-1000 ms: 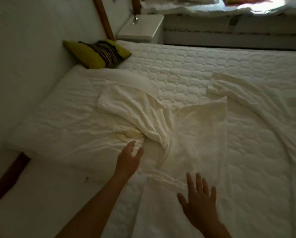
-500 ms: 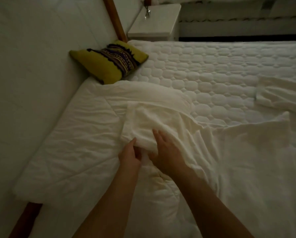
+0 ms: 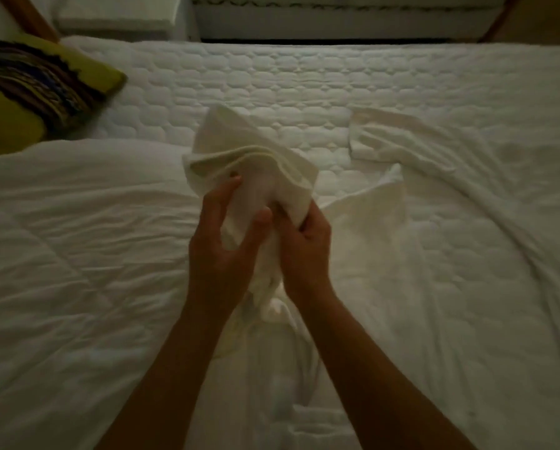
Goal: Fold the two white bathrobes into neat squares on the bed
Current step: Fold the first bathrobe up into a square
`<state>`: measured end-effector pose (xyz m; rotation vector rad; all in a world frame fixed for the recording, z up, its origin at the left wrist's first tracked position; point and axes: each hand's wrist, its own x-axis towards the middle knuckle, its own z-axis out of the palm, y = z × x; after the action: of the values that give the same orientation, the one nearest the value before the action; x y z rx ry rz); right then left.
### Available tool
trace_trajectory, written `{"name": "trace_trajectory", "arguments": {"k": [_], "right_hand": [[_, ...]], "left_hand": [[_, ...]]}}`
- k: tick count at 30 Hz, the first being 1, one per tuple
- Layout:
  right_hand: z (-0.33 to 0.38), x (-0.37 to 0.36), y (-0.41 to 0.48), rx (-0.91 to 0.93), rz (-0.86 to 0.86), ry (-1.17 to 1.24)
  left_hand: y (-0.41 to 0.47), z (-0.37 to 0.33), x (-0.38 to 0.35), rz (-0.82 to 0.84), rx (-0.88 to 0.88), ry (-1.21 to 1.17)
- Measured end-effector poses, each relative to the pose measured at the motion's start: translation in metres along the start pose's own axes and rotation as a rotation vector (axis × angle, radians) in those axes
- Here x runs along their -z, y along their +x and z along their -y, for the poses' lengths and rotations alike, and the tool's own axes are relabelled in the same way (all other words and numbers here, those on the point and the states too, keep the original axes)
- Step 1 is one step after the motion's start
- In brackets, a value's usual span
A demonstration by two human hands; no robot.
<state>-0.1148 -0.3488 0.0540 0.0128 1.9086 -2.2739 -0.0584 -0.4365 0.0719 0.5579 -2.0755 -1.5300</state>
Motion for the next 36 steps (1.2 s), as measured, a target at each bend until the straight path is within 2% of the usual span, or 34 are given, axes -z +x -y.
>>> {"name": "trace_trajectory", "arguments": {"k": [3,5,7,8,9,10,11,13,14,15,16,19,21,27,36], "right_hand": [[-0.007,0.117,0.038,-0.141,-0.229,0.210],[-0.026,0.190,0.049,-0.421,-0.313,0.200],[-0.045,0.250,0.048,-0.775,-0.247,-0.142],[-0.053,0.272,0.047,-0.880,-0.178,-0.373],[-0.060,0.288,0.047,-0.890,-0.151,-0.616],[-0.065,0.300,0.050,-0.792,-0.186,-0.851],[-0.066,0.306,0.054,-0.617,-0.262,-1.046],[-0.062,0.294,0.064,-0.162,-0.366,-1.185],[-0.061,0.281,0.068,0.042,-0.334,-1.216],[-0.061,0.265,0.074,0.171,-0.258,-1.250],[-0.065,0.251,0.081,0.219,-0.149,-1.281],[-0.094,0.244,0.101,0.095,0.228,-1.528],[-0.119,0.263,0.107,0.028,0.342,-1.595],[-0.138,0.282,0.111,0.092,0.299,-1.537],[-0.152,0.279,0.119,0.127,0.253,-1.557]], "left_hand": [[-0.013,0.032,-0.078,0.194,-0.065,0.207],[-0.023,0.067,-0.121,0.405,-0.041,0.453],[-0.035,0.100,-0.153,0.680,-0.009,0.801],[-0.043,0.112,-0.164,0.812,-0.001,0.944],[-0.049,0.120,-0.170,0.886,0.007,1.025],[-0.053,0.125,-0.174,0.877,-0.002,1.049],[-0.055,0.125,-0.177,0.779,-0.033,1.007],[-0.049,0.121,-0.180,0.492,-0.157,0.895],[-0.043,0.120,-0.179,0.360,-0.234,0.907],[-0.035,0.121,-0.179,0.309,-0.264,0.947],[-0.029,0.125,-0.176,0.337,-0.230,0.984],[-0.032,0.163,-0.158,0.536,-0.066,1.122],[-0.044,0.188,-0.147,0.520,-0.042,1.114],[-0.042,0.204,-0.152,0.465,-0.090,1.089],[-0.030,0.214,-0.157,0.476,-0.043,1.086]]}}
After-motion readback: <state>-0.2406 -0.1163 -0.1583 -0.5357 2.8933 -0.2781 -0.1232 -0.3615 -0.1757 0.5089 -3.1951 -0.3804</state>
